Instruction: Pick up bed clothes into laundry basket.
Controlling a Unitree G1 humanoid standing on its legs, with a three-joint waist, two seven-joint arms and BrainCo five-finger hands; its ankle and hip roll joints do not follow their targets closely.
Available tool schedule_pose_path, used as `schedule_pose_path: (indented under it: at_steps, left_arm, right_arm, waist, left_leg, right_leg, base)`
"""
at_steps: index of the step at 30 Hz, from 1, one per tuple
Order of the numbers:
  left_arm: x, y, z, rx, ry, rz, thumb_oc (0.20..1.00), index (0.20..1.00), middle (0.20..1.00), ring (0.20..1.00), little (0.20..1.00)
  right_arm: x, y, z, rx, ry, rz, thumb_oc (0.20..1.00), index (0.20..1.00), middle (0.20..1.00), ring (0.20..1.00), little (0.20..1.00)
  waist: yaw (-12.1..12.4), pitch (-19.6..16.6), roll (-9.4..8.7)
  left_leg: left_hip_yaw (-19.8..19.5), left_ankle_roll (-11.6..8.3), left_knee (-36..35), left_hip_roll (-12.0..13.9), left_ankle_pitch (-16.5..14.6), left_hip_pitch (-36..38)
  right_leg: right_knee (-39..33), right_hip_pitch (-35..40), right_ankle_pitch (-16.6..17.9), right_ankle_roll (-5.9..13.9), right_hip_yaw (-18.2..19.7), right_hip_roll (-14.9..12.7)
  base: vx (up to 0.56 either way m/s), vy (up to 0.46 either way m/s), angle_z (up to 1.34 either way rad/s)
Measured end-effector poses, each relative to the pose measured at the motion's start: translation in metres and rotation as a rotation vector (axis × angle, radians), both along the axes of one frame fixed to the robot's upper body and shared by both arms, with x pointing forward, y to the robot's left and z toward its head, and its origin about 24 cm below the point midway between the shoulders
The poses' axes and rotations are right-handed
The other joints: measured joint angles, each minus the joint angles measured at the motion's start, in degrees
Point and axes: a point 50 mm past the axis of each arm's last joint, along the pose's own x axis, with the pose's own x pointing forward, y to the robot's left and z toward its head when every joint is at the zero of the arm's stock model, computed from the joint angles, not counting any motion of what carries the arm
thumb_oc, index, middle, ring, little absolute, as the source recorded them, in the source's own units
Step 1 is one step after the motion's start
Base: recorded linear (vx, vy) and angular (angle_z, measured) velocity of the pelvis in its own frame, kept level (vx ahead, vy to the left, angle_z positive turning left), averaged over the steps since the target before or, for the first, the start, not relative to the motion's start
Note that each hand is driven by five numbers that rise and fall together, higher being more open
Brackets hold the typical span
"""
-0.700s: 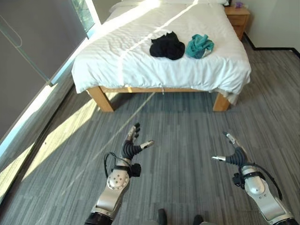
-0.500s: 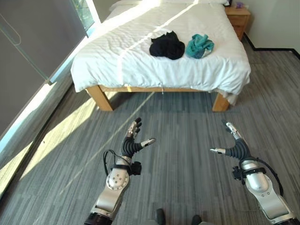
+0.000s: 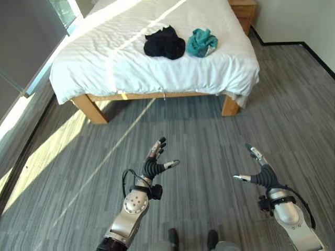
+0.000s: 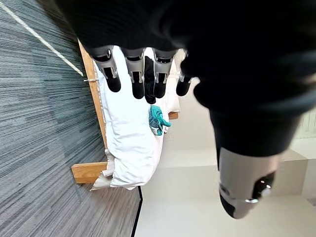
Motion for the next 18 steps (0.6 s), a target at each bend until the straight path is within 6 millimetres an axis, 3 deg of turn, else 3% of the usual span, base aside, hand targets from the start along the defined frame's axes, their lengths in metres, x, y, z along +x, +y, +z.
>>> schedule_pose_path:
  at_steps: [2, 6, 8, 10, 11, 12, 13, 14, 15, 16, 18]
  left_arm:
    - [0.001, -0.002, 0.001, -0.005, -0.005, 0.000, 1.000, 1.000, 1.000, 1.000, 1.000]
    - [0.003, -0.011, -0.007, -0.041, 0.025, 0.005, 1.000, 1.000, 1.000, 1.000, 1.000]
    - [0.004, -0.018, -0.014, -0.053, 0.058, 0.001, 1.000, 1.000, 1.000, 1.000, 1.000]
    - [0.000, -0.018, -0.018, -0.050, 0.083, 0.000, 1.000, 1.000, 1.000, 1.000, 1.000]
    - [-0.004, -0.017, -0.023, -0.048, 0.104, 0.004, 1.000, 1.000, 1.000, 1.000, 1.000]
    - [-0.008, -0.016, -0.027, -0.047, 0.125, 0.004, 1.000, 1.000, 1.000, 1.000, 1.000]
    - [-0.009, -0.013, -0.028, -0.034, 0.131, 0.004, 1.000, 1.000, 1.000, 1.000, 1.000]
    - [-0.007, -0.012, -0.027, -0.024, 0.129, -0.003, 1.000, 1.000, 1.000, 1.000, 1.000]
    - [-0.007, -0.010, -0.026, -0.014, 0.128, -0.009, 1.000, 1.000, 1.000, 1.000, 1.000]
    - [-0.006, -0.006, -0.024, 0.010, 0.126, -0.012, 1.000, 1.000, 1.000, 1.000, 1.000]
    - [-0.005, -0.007, -0.022, 0.027, 0.117, -0.031, 1.000, 1.000, 1.000, 1.000, 1.000]
  right_arm:
    - [0.001, 0.000, 0.001, 0.003, -0.004, 0.003, 1.000, 1.000, 1.000, 1.000, 1.000]
    - [0.000, -0.005, -0.014, -0.013, 0.070, -0.011, 1.000, 1.000, 1.000, 1.000, 1.000]
    - [-0.001, -0.007, -0.021, -0.022, 0.108, -0.017, 1.000, 1.000, 1.000, 1.000, 1.000]
    - [-0.002, -0.005, -0.023, -0.024, 0.117, -0.010, 1.000, 1.000, 1.000, 1.000, 1.000]
    - [-0.005, -0.005, -0.023, -0.024, 0.120, -0.006, 1.000, 1.000, 1.000, 1.000, 1.000]
    - [-0.008, -0.002, -0.022, -0.029, 0.122, 0.013, 1.000, 1.000, 1.000, 1.000, 1.000]
    - [-0.009, 0.004, -0.025, -0.023, 0.131, 0.037, 1.000, 1.000, 1.000, 1.000, 1.000]
    - [-0.010, 0.011, -0.027, -0.026, 0.143, 0.072, 1.000, 1.000, 1.000, 1.000, 1.000]
    - [-0.011, 0.015, -0.028, -0.022, 0.150, 0.084, 1.000, 1.000, 1.000, 1.000, 1.000]
    - [-0.011, 0.024, -0.029, -0.003, 0.151, 0.109, 1.000, 1.000, 1.000, 1.000, 1.000]
    - [-0.004, 0.031, -0.023, 0.020, 0.118, 0.118, 1.000, 1.000, 1.000, 1.000, 1.000]
  waist:
    - [1.2, 0.2, 0.30]
    - [2.6, -1.0, 4.31]
    - [3.3, -0.8, 4.85]
    - [4.7, -1.0, 4.49]
    - [6.1, -1.3, 3.25]
    - [6.6, -2.6, 4.00]
    - [6.8, -3.3, 2.43]
    - [6.8, -3.1, 0.96]
    - [6.8, -3.0, 0.67]
    - [6.2, -2.9, -0.28]
    - [4.4, -1.7, 0.81]
  left_leg:
    - [0.3, -0.47, -1.6, 1.5, -0.4, -2.1]
    - [5.3, -0.30, -26.5, 5.5, 0.9, -2.9]
    - [5.2, -0.66, -30.8, 7.0, 2.4, -5.6]
    - [4.2, -0.69, -29.1, 7.2, 2.3, -6.2]
    - [3.5, -0.67, -26.7, 6.7, 2.3, -5.8]
    - [3.4, 0.18, -22.8, 6.1, 1.6, -5.1]
    - [4.2, 0.77, -21.5, 4.2, 3.5, -5.2]
    - [5.4, 1.72, -21.4, 2.8, 4.2, -4.3]
    - [5.7, 2.80, -21.7, 2.5, 5.2, -3.8]
    - [6.6, 6.84, -24.9, 0.1, 6.1, 0.1]
    - [5.8, 7.52, -28.3, -0.7, 5.4, 4.9]
  right_leg:
    - [0.3, 0.0, -0.1, 0.03, 1.2, 0.3]
    - [-0.7, -0.2, -0.6, 0.04, 2.3, 2.2]
    - [-0.7, 0.6, -1.8, 0.30, 2.6, 2.4]
    - [-0.6, 1.9, -4.1, 2.14, 4.6, 0.8]
    - [-1.1, 2.6, -5.1, 2.40, 6.1, -0.7]
    - [-0.9, 3.9, -7.1, 4.16, 7.4, -2.6]
    - [0.2, 4.3, -8.9, 5.69, 8.0, -4.6]
    - [7.3, 2.4, -9.9, 8.73, 8.8, -5.8]
    - [11.3, 1.2, -11.3, 10.42, 8.5, -6.3]
    - [25.3, -3.5, -9.6, 13.89, 8.3, -6.6]
    - [42.8, -10.7, -1.0, 14.84, 9.8, -5.8]
  base:
    - [0.42, 0.116, -0.52]
    - [0.52, 0.100, -0.47]
    - [0.55, 0.077, -0.09]
    - [0.60, 0.104, -0.46]
    - [0.54, 0.084, -0.88]
    - [0.46, 0.067, -0.75]
    - [0.45, 0.089, -0.51]
    - [0.29, 0.068, -0.19]
    - [0.42, 0.094, -0.12]
    - [0.41, 0.100, 0.09]
    - [0.56, 0.168, 0.22]
